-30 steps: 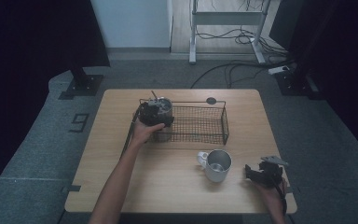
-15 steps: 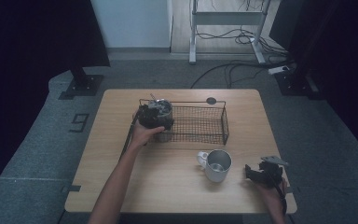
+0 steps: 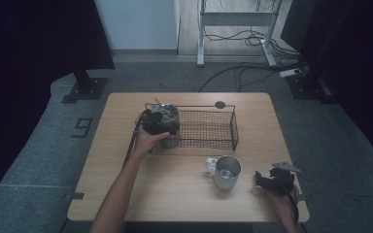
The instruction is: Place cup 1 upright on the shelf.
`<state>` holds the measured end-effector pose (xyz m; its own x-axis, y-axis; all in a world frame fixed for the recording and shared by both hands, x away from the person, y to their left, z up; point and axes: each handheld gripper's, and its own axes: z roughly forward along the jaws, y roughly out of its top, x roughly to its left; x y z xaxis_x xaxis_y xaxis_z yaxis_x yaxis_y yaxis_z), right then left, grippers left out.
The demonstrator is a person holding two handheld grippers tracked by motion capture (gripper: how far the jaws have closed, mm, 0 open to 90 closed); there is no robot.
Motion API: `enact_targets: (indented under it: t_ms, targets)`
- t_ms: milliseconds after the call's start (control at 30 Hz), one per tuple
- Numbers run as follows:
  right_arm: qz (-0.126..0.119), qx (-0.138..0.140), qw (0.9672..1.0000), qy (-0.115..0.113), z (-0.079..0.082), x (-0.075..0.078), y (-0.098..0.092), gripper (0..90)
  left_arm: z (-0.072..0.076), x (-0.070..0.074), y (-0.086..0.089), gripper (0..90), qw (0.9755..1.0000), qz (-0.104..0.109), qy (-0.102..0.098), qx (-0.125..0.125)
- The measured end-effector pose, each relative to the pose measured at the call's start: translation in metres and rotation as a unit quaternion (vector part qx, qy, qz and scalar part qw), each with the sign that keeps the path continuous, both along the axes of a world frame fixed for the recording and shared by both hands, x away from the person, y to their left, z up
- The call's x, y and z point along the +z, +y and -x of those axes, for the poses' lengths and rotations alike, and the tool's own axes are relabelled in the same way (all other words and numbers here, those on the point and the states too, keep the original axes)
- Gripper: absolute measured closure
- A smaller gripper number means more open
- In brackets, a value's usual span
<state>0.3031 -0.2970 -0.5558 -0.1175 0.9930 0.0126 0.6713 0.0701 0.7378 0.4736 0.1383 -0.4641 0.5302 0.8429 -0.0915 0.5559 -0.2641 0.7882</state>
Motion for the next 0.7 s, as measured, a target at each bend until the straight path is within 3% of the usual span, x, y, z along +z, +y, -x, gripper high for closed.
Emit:
enact_targets:
  t_ms: [467, 700]
  targets:
    - [0.0, 0.0, 1.0, 0.0, 0.0, 0.0, 0.0, 12.7, 0.019, 0.019, 0.014, 0.0, 0.9994, 0.022, -0.026, -0.011]
    - [0.0, 0.0, 1.0, 0.0, 0.0, 0.0, 0.0, 12.8, 0.031, 0.021, 0.023, 0.0, 0.9991, 0.026, -0.029, -0.014]
